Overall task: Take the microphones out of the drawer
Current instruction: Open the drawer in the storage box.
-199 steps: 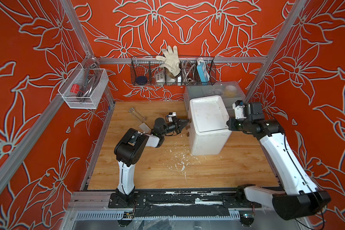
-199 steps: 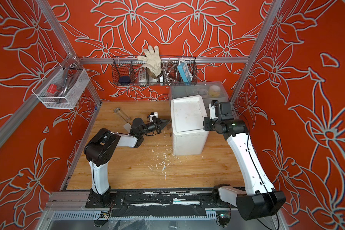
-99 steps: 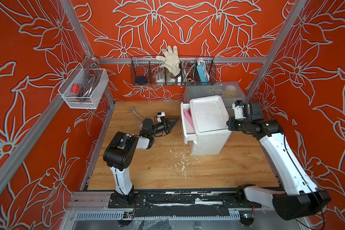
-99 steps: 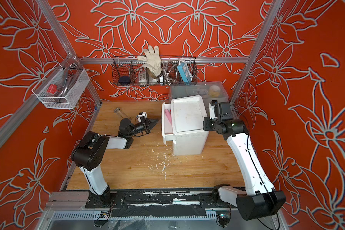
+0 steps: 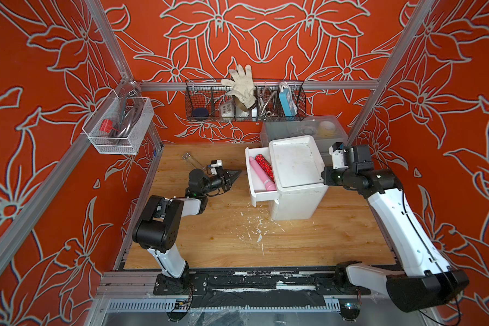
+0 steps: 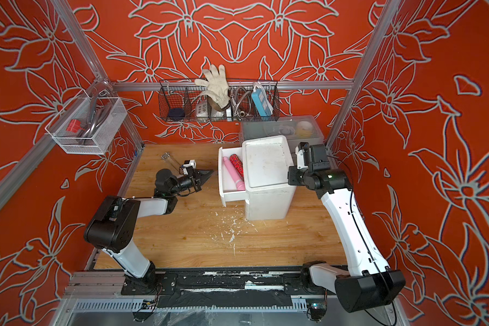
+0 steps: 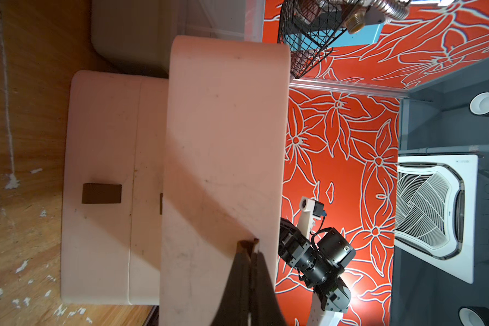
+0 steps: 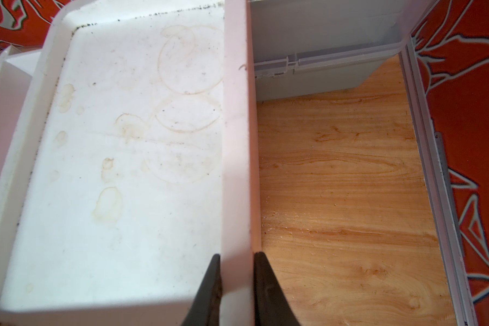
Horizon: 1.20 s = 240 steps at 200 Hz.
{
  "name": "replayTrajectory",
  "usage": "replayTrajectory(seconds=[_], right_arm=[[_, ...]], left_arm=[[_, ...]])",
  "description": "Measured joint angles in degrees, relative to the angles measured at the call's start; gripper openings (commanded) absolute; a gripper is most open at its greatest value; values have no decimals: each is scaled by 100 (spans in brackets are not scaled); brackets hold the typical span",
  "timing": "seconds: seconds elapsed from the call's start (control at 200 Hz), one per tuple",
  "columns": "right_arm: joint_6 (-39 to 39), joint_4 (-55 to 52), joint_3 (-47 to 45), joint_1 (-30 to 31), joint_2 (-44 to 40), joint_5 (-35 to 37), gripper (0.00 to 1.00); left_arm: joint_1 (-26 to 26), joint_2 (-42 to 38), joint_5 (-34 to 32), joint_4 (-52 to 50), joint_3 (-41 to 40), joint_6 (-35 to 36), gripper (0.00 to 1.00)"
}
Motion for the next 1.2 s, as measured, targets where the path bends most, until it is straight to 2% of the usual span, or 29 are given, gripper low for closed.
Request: replayTrajectory(seconds=[0.26,1.071,1.096,1.156,1.161,1.201], right_arm=[[-15,-15,15,2,15,17,0],[-111,-68,79,46,63,72,0],[-114,-70,79,46,63,72,0],[-116,-68,81,46,63,70,12],[-118,-68,81,46,66,72,13],[-122,-74,87,46,70,74,21]], left_arm=[[302,-302,131,-588,-46,343,0],[579,-728,433,-1259,-188,728,0],[579,-734,442,-1268,-188,745,5],[579,-739,457,-1303,-181,778,34],[581,-739,457,-1305,-181,787,39],[629,-752,435,-1340,-181,813,52]])
